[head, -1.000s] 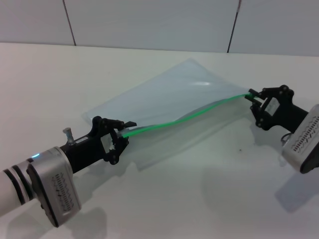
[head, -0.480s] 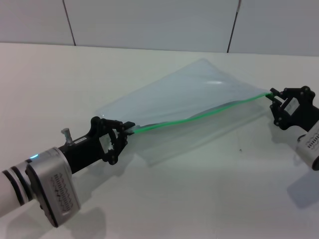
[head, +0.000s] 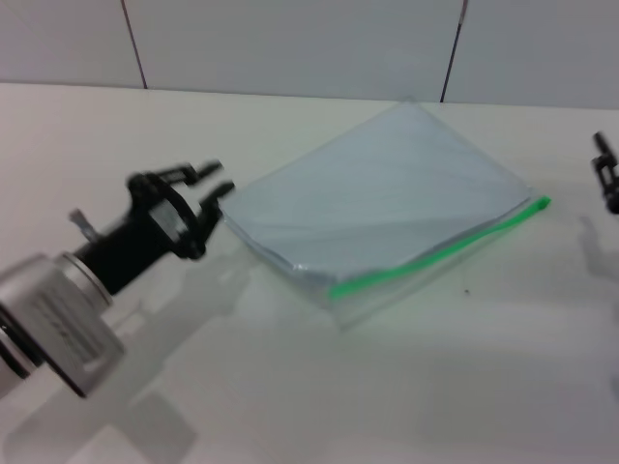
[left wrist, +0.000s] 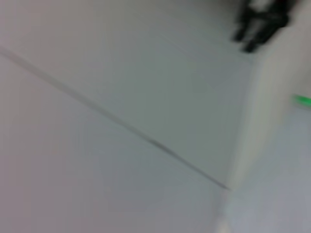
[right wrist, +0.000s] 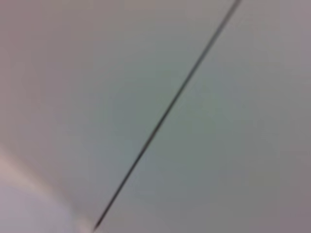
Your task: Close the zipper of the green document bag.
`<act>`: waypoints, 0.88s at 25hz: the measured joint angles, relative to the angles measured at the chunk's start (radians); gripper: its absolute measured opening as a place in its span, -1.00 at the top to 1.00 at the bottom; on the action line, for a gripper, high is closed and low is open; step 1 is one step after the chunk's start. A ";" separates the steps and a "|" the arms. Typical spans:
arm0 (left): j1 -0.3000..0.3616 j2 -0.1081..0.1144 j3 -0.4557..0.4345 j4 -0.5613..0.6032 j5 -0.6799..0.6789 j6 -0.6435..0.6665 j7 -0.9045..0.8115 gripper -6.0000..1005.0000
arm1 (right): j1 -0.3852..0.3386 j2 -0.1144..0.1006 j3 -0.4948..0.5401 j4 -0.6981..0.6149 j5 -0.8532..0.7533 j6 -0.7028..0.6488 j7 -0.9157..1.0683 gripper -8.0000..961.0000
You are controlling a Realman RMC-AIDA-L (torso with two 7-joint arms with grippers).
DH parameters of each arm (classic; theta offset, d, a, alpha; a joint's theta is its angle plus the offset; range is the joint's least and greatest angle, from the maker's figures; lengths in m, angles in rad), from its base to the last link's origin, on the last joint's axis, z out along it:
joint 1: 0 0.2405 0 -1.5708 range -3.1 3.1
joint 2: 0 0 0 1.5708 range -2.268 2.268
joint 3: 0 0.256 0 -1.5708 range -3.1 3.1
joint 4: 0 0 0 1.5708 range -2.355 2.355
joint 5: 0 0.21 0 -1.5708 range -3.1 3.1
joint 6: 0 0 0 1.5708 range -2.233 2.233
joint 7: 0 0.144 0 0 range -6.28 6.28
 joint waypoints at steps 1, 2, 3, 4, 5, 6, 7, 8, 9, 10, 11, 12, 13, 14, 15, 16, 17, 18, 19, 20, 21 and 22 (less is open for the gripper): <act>0.004 0.000 0.000 0.000 -0.028 0.033 -0.034 0.77 | -0.019 0.000 0.000 0.014 0.016 -0.057 -0.006 0.36; 0.006 0.001 0.000 -0.002 -0.048 0.057 -0.061 0.76 | -0.043 0.000 0.000 0.030 0.031 -0.134 -0.009 0.26; 0.009 0.002 0.000 -0.004 -0.072 0.091 -0.109 0.75 | -0.061 0.000 0.000 0.041 0.039 -0.191 -0.008 0.21; 0.011 0.004 0.000 -0.006 -0.090 0.115 -0.152 0.73 | -0.081 0.000 0.000 0.056 0.042 -0.264 -0.002 0.15; 0.012 0.005 0.000 -0.007 -0.103 0.132 -0.180 0.66 | -0.093 0.000 0.000 0.065 0.043 -0.312 0.002 0.10; 0.014 0.006 0.000 -0.007 -0.121 0.149 -0.217 0.59 | -0.108 0.000 0.000 0.078 0.043 -0.373 0.009 0.04; 0.016 0.006 0.000 -0.007 -0.145 0.170 -0.261 0.52 | -0.117 0.000 -0.002 0.089 0.043 -0.414 0.012 -0.01; 0.016 0.007 0.000 -0.008 -0.164 0.185 -0.294 0.45 | -0.125 0.000 -0.004 0.103 0.043 -0.457 0.015 -0.07; 0.017 0.007 0.000 -0.009 -0.184 0.201 -0.329 0.38 | -0.128 0.000 -0.006 0.111 0.042 -0.481 0.018 -0.12; 0.017 0.007 0.000 -0.010 -0.196 0.211 -0.351 0.28 | -0.131 0.000 -0.011 0.121 0.039 -0.502 0.025 -0.18; 0.017 0.007 0.000 -0.010 -0.207 0.224 -0.374 0.19 | -0.131 0.000 -0.014 0.125 0.037 -0.514 0.030 -0.27; 0.017 0.007 0.000 -0.010 -0.207 0.224 -0.374 0.10 | -0.131 0.000 -0.022 0.128 0.034 -0.526 0.040 -0.37; 0.023 0.007 0.000 -0.012 -0.218 0.263 -0.409 0.00 | -0.129 0.000 -0.029 0.130 0.033 -0.531 0.051 -0.46; 0.027 0.006 -0.002 -0.012 -0.220 0.279 -0.416 -0.09 | -0.127 0.000 -0.037 0.131 0.033 -0.535 0.066 -0.56; 0.031 0.006 -0.004 -0.012 -0.223 0.298 -0.425 -0.16 | -0.124 -0.001 -0.046 0.131 0.032 -0.538 0.094 -0.65; 0.037 0.006 -0.009 -0.013 -0.225 0.330 -0.435 -0.23 | -0.122 -0.002 -0.050 0.131 0.032 -0.539 0.109 -0.69; 0.042 0.006 -0.015 -0.013 -0.229 0.360 -0.446 -0.30 | -0.119 -0.003 -0.056 0.130 0.030 -0.542 0.125 -0.72; 0.046 0.006 -0.020 -0.013 -0.232 0.379 -0.454 -0.36 | -0.115 -0.003 -0.063 0.128 0.027 -0.548 0.136 -0.75; 0.049 0.006 -0.021 -0.014 -0.238 0.396 -0.464 -0.43 | -0.113 -0.004 -0.070 0.127 0.024 -0.553 0.141 -0.78; 0.051 0.006 -0.022 -0.015 -0.245 0.409 -0.473 -0.50 | -0.109 -0.004 -0.078 0.126 0.020 -0.558 0.143 -0.82; 0.052 0.007 -0.022 -0.016 -0.252 0.417 -0.481 -0.58 | -0.105 -0.004 -0.085 0.125 0.014 -0.564 0.144 -0.85; 0.053 0.007 -0.022 -0.018 -0.260 0.423 -0.489 -0.66 | -0.101 -0.004 -0.092 0.125 0.010 -0.567 0.144 -0.85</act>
